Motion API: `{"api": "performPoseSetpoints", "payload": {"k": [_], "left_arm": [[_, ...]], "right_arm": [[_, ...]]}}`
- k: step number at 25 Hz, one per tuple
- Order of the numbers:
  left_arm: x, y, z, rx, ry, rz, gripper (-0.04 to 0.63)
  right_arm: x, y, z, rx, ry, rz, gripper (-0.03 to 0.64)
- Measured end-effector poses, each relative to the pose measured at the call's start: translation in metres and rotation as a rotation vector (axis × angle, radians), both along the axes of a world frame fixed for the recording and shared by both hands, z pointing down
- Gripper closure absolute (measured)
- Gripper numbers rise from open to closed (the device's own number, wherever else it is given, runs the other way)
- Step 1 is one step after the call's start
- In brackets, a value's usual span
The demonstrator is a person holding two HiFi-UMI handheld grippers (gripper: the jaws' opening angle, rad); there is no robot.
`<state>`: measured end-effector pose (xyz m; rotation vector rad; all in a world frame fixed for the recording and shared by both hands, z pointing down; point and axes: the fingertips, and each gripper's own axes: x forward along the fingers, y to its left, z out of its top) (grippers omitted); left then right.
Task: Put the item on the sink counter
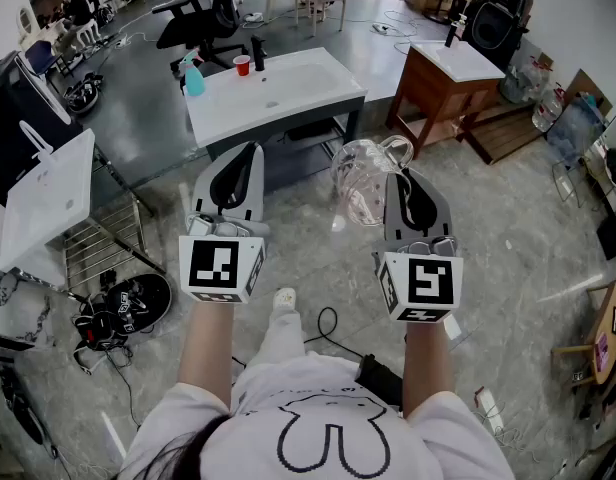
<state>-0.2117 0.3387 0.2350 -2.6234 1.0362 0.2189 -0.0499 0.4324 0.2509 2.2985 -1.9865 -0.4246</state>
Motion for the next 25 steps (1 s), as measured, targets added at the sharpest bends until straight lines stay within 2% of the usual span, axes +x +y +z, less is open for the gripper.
{"api": "performPoseSetpoints", "payload": {"k": [5, 11, 25], "left_arm": [[0.009, -0.028, 0.005, -0.003, -0.001, -0.003, 0.586], [0.027, -0.076, 0.008, -0.016, 0.004, -0.004, 0.586], [0.082, -0.244, 0.016, -0.042, -0.011, 0.018, 0.586]], "right_arm": [[0.010, -0.024, 0.001, 0.013, 0.015, -0.010, 0.578], [0.037, -0.067, 0.008, 0.012, -0.050, -0.016, 0.578], [0.094, -0.233, 0.010, -0.037, -0.013, 0.025, 0.578]]}}
